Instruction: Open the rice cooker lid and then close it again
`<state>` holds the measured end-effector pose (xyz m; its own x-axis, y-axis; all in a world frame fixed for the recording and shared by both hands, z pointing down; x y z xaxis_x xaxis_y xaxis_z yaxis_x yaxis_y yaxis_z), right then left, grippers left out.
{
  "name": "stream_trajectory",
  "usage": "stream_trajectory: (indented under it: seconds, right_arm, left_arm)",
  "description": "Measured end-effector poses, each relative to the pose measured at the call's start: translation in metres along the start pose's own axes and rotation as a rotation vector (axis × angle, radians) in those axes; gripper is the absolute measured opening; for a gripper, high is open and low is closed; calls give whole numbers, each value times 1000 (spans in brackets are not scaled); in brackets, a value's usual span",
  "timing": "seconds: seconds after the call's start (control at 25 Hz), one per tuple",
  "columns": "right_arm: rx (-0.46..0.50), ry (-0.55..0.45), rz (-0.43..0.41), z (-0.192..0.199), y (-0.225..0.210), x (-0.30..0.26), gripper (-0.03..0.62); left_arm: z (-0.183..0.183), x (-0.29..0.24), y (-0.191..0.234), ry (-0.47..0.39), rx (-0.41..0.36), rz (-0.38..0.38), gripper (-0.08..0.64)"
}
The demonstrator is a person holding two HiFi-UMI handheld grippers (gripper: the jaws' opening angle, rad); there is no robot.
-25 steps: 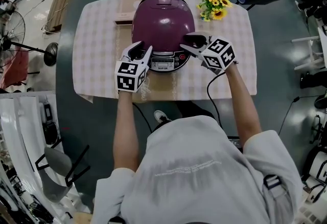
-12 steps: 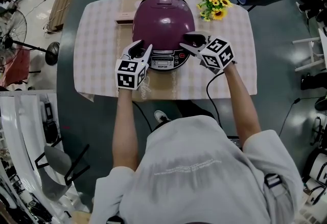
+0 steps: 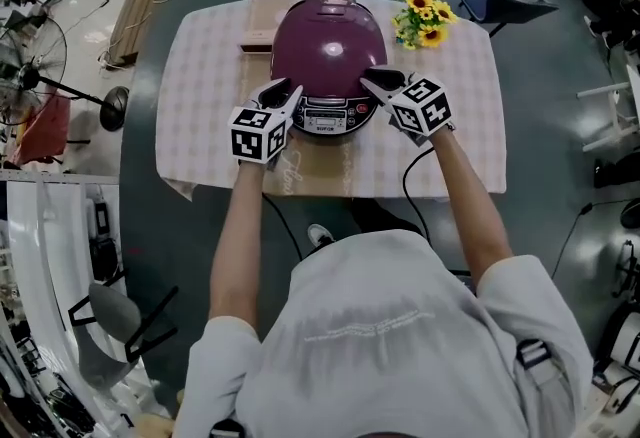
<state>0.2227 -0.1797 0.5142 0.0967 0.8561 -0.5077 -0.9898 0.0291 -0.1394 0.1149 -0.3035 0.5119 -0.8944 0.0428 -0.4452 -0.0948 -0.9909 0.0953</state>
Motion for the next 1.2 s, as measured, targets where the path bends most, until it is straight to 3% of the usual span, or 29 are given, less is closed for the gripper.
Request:
stream_trajectory:
  seconds: [0.2, 0.4, 0.56, 0.84, 1.2]
  right_arm:
    - [28, 62, 116, 2, 2, 9, 81]
    - [-20, -15, 192, -3, 11, 38, 43]
    - [40, -55, 240, -14, 32, 58, 35]
    - [77, -166, 269, -42, 73, 94, 29]
    - [231, -189, 327, -69, 108, 126, 28]
  left_arm:
    - [-14, 26, 8, -78, 16, -77, 98]
    - [-19, 60, 5, -111, -59, -107, 32]
    - [-20, 86, 1, -129, -59, -138, 15]
    - [-36, 129, -8, -212, -61, -166, 15]
    - [-64, 175, -24, -321, -130, -193, 15]
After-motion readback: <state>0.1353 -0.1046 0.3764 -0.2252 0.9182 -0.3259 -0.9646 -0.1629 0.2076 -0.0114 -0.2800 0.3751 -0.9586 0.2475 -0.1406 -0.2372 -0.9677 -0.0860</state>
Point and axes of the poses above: the fingertips, and each gripper's own axes: x backward along the fingers, y to its left, z out of its underside, the point moved 2 cm from there along x, backward along the fingers, and after that the axes turned 6 degrees about -z, right-handed, at the moved point
